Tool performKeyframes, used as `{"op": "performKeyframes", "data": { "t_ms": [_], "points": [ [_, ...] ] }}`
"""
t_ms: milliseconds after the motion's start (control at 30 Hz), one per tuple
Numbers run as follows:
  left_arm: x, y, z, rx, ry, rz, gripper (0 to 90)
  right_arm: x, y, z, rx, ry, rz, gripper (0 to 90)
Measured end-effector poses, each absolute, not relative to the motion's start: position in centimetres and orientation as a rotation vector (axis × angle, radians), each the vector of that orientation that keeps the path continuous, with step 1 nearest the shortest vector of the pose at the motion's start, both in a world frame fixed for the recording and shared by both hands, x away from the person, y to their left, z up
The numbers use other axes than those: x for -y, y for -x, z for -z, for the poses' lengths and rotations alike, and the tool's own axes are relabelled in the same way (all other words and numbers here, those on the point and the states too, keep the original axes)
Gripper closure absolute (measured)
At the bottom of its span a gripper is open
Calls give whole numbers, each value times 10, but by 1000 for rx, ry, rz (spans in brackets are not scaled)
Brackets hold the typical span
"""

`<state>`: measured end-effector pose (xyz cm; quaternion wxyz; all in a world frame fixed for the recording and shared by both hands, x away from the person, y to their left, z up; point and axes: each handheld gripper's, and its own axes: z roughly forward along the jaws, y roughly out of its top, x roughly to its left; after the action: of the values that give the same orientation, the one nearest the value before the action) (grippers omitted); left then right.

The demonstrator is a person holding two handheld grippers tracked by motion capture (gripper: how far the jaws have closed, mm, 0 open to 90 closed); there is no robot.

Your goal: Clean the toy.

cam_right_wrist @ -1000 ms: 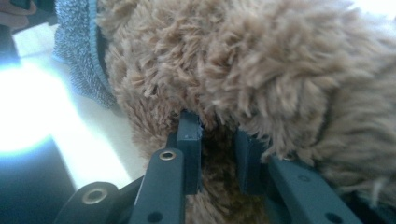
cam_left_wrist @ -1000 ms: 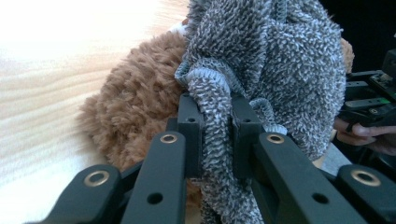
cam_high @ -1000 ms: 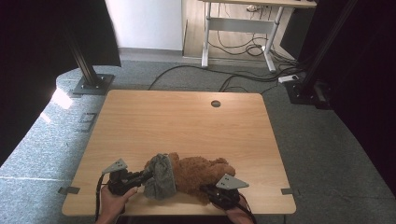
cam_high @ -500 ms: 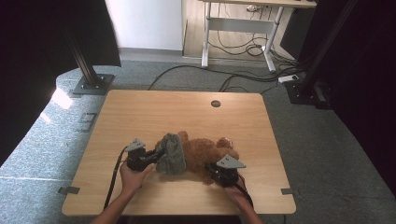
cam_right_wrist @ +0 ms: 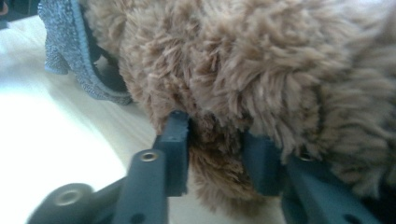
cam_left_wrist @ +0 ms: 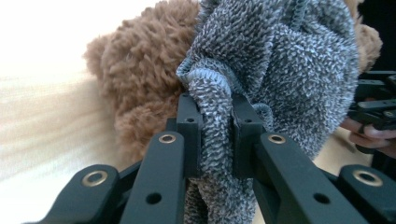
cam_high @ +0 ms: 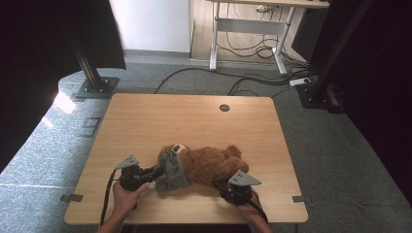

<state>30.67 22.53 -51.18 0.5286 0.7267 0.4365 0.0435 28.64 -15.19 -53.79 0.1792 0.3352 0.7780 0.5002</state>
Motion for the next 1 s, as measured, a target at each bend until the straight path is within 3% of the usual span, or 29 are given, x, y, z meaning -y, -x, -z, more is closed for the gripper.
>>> {"op": "performKeyframes", "data": {
  "t_ms": [333, 500, 533, 600, 633, 833, 1000],
  "points": [
    [-225, -306, 509, -1053, -1763, -110, 767, 186, -261, 506, -2054, -1025, -1558, 338],
    [-226, -304, 511, -1053, -1768, -95, 766, 208, -276, 492, -1937, -1157, -1622, 245],
    [-226, -303, 511, -1053, -1768, -95, 765, 206, -279, 491, -1952, -1153, -1622, 253],
    [-228, -302, 509, -1057, -1755, -80, 765, 196, -287, 493, -2007, -1121, -1628, 395],
    [-229, -301, 507, -1058, -1746, -75, 765, 190, -290, 496, -2041, -1102, -1599, 420],
    [-226, -298, 466, -975, -1667, -82, 765, 169, -294, 510, -2115, -1058, -1500, 521],
    [-177, -305, 432, -844, -1691, -73, 764, 167, -295, 509, -2096, -1043, -1435, 580]
  ]
}}
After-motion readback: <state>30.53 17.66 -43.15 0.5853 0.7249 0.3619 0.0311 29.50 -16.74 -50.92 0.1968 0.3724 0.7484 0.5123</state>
